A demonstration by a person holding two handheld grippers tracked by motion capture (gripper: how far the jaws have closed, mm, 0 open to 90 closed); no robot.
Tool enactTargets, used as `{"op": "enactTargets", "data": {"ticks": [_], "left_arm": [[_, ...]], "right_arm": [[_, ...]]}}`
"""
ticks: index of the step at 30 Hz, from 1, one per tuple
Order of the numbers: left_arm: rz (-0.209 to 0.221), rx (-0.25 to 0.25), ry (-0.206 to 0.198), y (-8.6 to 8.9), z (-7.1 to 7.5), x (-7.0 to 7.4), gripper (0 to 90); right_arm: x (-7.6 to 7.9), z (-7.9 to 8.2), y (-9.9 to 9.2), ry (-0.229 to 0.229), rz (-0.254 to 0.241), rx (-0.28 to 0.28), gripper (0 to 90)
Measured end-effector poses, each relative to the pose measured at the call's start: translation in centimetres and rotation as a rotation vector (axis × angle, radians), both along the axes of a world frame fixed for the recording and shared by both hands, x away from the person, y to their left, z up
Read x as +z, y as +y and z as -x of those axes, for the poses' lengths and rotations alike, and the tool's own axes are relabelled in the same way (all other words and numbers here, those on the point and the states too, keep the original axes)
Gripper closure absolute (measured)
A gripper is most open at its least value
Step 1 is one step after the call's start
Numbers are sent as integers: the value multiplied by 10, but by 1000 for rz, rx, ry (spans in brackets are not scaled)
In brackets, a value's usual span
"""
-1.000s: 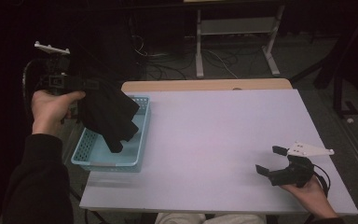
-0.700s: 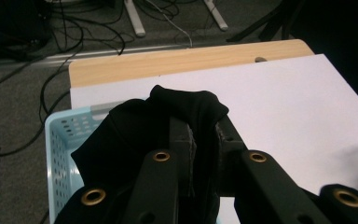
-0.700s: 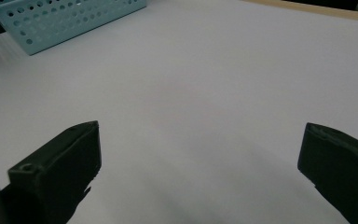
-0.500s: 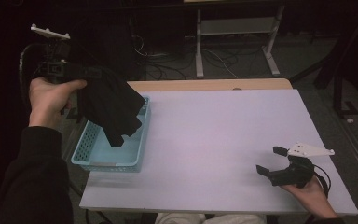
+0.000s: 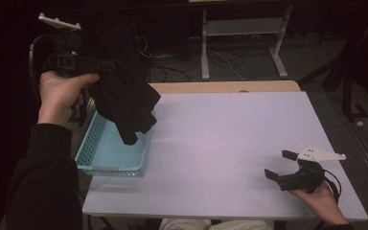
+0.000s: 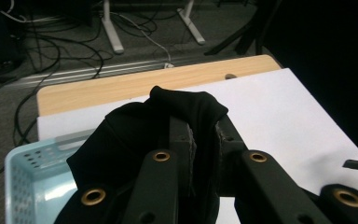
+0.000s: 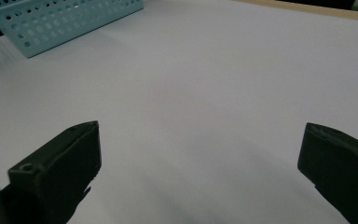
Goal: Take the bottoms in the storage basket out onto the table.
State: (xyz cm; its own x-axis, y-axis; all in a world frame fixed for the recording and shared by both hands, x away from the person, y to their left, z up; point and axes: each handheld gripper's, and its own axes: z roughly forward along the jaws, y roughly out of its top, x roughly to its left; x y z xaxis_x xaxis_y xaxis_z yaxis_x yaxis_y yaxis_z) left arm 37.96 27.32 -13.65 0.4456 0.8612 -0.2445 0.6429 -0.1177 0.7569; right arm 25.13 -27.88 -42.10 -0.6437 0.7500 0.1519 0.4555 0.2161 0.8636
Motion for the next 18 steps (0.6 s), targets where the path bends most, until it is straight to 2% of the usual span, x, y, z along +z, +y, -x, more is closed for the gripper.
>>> {"op": "enactTargets", "data": {"ticks": [10,18], "left_arm": [[9,-58,0,-24,-6,-4,817],[18,-89,-13,-33,-4,-4,816]], "right_arm": [[0,-1,0,0,2,1,0],[0,0,0,-1,2,2,0]]}}
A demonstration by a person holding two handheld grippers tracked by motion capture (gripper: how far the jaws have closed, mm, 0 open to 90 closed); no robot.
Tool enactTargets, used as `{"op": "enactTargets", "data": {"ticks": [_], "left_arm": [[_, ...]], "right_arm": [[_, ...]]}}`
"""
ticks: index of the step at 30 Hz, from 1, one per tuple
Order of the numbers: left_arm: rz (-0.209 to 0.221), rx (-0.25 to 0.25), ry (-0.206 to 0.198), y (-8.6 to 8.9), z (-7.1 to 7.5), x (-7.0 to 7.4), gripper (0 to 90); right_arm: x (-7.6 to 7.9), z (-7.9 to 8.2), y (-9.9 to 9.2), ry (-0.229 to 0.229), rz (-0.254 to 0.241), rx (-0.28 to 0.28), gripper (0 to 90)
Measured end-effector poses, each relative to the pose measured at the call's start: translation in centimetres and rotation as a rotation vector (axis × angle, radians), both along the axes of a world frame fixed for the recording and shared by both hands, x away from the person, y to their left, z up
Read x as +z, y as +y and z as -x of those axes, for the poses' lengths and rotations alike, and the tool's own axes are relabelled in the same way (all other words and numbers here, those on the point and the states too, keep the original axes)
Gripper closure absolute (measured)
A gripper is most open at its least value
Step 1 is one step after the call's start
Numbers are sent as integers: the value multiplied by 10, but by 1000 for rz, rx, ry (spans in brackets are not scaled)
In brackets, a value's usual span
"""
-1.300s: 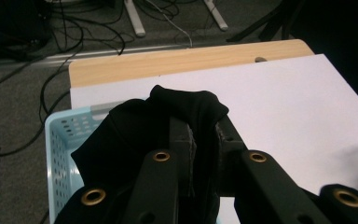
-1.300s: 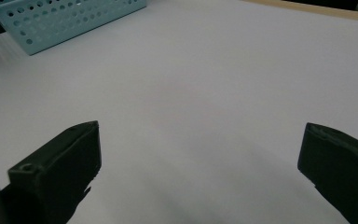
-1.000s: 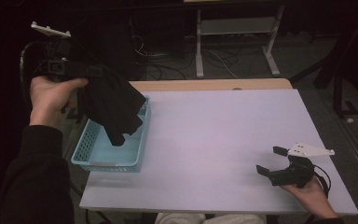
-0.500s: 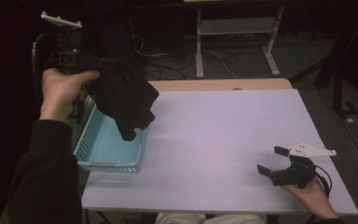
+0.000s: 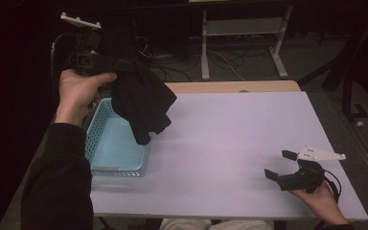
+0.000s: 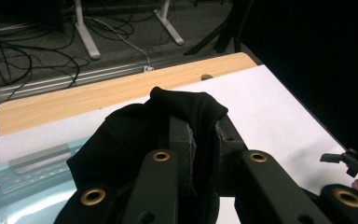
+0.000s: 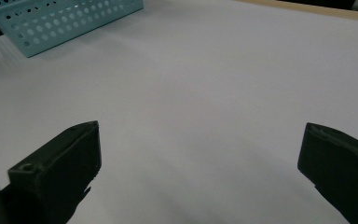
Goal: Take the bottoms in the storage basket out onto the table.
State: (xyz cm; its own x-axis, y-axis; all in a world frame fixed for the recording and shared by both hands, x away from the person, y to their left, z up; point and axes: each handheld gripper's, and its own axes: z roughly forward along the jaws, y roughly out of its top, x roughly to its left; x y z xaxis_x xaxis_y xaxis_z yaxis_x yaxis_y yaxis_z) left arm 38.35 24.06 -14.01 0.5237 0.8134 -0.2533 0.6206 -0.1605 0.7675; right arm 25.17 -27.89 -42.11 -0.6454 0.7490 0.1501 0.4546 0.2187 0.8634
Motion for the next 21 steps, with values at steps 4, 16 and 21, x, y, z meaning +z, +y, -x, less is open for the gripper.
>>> {"op": "enactTargets", "data": {"ticks": [4,16,21], "left_arm": [[2,-17,-6,-6,0,-1,816],[0,-70,-3,-29,-5,-6,816],[-3,-80,1,-38,-8,-6,816]], "right_arm": [[0,0,0,-1,2,2,0],[0,1,0,-1,-2,-1,0],[0,1,0,-1,-1,-1,0]]}}
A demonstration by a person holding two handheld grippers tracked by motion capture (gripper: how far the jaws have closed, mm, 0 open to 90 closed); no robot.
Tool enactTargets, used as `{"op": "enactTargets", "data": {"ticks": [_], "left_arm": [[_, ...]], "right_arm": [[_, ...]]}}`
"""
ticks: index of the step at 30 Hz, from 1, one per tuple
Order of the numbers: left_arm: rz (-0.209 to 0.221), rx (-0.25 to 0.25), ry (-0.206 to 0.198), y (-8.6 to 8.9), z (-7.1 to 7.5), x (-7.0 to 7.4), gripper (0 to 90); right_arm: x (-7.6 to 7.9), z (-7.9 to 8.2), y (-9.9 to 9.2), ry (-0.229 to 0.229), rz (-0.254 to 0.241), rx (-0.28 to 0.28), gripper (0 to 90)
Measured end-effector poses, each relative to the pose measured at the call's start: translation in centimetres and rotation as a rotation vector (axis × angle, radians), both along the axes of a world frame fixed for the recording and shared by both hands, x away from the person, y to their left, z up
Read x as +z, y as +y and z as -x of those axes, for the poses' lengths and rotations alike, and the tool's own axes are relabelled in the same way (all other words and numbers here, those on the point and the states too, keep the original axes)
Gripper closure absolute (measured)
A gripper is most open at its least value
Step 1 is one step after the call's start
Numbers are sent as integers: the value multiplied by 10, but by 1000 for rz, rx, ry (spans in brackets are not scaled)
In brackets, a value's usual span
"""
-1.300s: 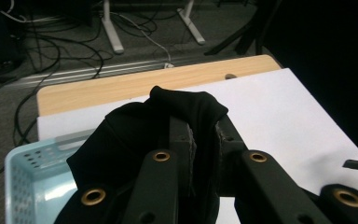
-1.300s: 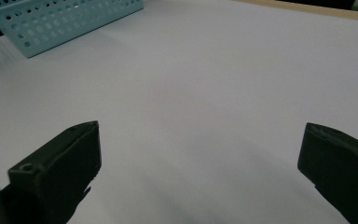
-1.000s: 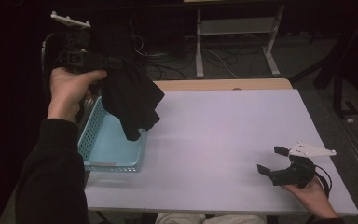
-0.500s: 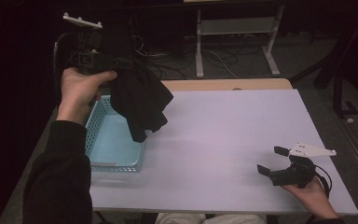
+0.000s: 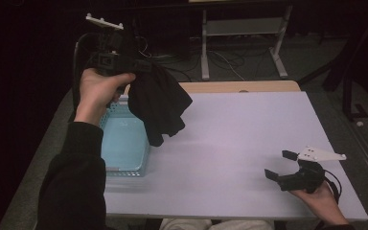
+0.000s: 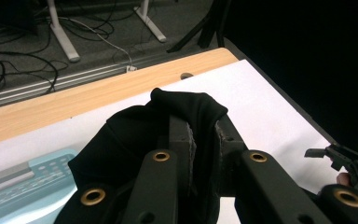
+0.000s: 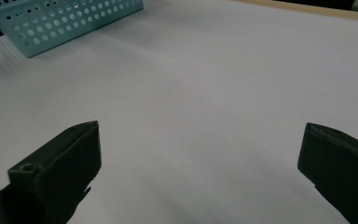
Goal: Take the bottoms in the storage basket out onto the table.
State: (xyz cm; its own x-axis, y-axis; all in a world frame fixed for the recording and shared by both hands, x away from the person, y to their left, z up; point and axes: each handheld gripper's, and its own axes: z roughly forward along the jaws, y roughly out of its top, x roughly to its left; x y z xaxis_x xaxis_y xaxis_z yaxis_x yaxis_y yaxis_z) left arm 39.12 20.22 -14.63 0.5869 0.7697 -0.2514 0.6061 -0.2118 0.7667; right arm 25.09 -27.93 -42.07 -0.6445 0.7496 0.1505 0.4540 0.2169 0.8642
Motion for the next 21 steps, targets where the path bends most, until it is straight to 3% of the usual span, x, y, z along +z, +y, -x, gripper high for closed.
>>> {"op": "enactTargets", "data": {"ticks": [8,21], "left_arm": [[-3,-33,-1,-19,-4,-2,816],[34,-101,4,-51,-10,-15,816]], "right_arm": [[0,1,0,-1,-4,1,0],[1,1,-1,-8,-7,-1,0]]}}
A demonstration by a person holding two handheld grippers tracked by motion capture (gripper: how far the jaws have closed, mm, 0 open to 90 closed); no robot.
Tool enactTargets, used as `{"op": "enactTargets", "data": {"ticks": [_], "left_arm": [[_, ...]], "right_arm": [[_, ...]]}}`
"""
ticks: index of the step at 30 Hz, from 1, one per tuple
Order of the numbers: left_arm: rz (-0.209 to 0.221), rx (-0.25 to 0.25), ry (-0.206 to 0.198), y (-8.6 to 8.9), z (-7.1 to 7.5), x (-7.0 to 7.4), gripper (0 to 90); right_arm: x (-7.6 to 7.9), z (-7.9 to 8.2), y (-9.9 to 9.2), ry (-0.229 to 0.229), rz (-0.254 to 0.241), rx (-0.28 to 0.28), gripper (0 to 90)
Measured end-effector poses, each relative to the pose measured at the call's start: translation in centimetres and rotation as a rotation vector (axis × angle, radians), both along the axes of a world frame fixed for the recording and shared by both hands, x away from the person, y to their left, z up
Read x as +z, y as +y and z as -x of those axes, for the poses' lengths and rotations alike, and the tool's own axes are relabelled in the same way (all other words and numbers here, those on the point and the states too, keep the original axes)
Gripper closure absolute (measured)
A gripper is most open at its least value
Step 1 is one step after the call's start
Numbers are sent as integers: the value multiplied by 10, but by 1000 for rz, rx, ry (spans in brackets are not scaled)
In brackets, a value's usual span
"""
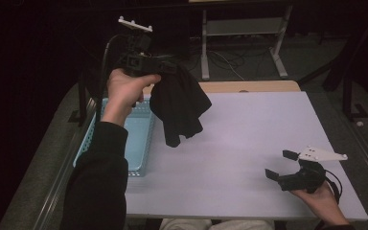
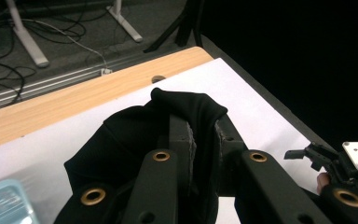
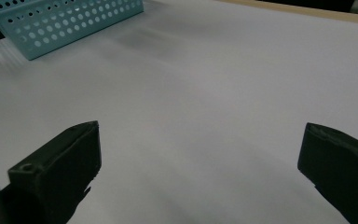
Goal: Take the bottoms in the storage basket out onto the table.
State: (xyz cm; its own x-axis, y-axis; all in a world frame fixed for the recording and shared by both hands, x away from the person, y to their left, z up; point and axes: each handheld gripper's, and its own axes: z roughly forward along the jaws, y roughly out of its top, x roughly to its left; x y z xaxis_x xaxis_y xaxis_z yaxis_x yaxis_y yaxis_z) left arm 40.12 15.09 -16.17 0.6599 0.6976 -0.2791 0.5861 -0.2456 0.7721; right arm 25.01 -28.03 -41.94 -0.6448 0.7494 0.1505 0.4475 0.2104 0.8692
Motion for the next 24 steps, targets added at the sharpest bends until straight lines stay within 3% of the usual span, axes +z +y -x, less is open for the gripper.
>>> {"op": "enactTargets", "data": {"ticks": [24], "left_arm": [[4,-89,23,-46,-8,-34,817]], "right_arm": [[1,2,-1,-2,-11,-2,0]]}}
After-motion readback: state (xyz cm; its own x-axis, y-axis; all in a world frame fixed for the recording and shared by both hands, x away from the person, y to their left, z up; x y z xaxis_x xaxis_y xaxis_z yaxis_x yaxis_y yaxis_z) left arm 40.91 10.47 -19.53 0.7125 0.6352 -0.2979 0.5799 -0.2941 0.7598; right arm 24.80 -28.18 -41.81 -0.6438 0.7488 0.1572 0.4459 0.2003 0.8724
